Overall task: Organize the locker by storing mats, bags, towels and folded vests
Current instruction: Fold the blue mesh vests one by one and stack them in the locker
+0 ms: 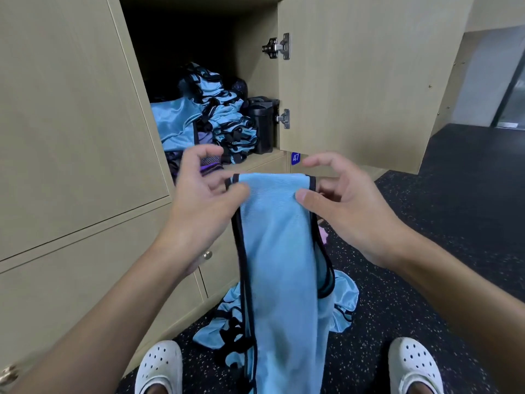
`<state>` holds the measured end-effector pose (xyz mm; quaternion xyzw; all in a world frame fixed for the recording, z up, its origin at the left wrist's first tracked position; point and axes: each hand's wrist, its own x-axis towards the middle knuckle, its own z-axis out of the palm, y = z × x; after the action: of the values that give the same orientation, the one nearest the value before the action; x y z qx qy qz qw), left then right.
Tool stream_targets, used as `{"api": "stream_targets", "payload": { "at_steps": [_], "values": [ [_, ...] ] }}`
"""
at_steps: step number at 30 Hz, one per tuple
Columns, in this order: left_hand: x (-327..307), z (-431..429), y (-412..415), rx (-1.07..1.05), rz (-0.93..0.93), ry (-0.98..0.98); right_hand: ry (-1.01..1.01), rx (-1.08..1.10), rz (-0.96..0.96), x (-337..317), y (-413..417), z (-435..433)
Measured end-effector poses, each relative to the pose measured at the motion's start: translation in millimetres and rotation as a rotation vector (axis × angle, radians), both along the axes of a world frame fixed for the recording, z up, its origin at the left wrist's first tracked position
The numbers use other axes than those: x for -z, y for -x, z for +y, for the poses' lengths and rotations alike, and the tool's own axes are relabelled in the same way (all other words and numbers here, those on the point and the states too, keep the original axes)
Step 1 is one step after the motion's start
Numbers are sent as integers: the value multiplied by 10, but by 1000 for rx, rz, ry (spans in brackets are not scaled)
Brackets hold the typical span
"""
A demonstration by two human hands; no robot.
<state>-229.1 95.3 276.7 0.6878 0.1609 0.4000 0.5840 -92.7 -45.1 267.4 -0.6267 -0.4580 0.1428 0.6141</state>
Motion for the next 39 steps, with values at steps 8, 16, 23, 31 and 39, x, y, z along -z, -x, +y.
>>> {"api": "stream_targets", "payload": {
  "at_steps": [8, 16, 23, 31, 39],
  "values": [
    [9, 10, -16, 48, 24, 95, 68, 23, 16, -12, -39, -29],
    [148, 36, -100, 10, 80, 154, 64, 14, 84, 119, -16, 65],
    [141, -9, -122, 47, -1, 174, 143, -41, 160, 29, -78, 0],
    [217, 27, -110, 57, 212, 199, -14, -11, 239, 90, -57, 50],
    [132, 3, -128, 2, -107, 275, 70, -130, 299, 121, -106, -4]
  ]
}}
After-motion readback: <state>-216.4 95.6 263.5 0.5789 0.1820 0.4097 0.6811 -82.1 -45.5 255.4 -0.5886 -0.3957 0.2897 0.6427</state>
